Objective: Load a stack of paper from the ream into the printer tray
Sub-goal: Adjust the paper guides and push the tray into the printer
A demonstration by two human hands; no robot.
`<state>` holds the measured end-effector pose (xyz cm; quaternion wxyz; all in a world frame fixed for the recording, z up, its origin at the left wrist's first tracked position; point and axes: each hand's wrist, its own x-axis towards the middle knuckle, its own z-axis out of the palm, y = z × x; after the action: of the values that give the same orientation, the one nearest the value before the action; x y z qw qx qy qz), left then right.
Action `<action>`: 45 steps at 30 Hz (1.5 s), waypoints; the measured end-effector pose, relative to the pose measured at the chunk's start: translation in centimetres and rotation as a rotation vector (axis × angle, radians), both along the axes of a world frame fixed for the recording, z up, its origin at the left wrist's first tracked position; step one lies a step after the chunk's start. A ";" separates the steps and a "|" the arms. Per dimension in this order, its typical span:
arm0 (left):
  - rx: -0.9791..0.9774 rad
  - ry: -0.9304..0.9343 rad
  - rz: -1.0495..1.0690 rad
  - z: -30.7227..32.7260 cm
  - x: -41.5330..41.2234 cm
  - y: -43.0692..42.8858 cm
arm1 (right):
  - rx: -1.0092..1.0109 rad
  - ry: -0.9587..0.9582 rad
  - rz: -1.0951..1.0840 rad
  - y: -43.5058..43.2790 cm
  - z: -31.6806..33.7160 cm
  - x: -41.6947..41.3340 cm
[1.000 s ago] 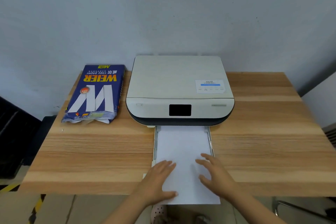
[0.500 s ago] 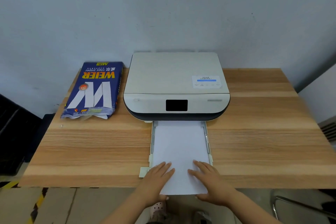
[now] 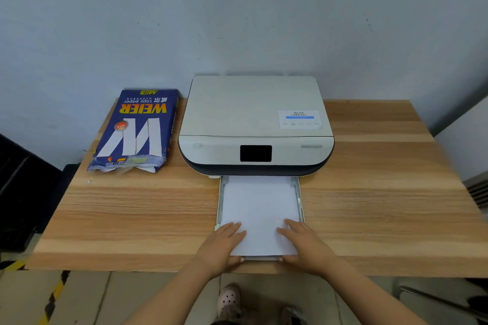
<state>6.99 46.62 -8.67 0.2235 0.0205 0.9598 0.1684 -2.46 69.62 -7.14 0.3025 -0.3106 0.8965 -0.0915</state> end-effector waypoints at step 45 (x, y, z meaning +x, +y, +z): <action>-0.018 0.023 0.041 -0.3 -2.4 -0.7 | -0.004 0.029 -0.034 -1.3 -0.4 -1.8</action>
<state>4.63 45.88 -8.97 0.2092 0.0008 0.9640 0.1640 -4.28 68.34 -7.50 0.2873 -0.2973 0.9057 -0.0940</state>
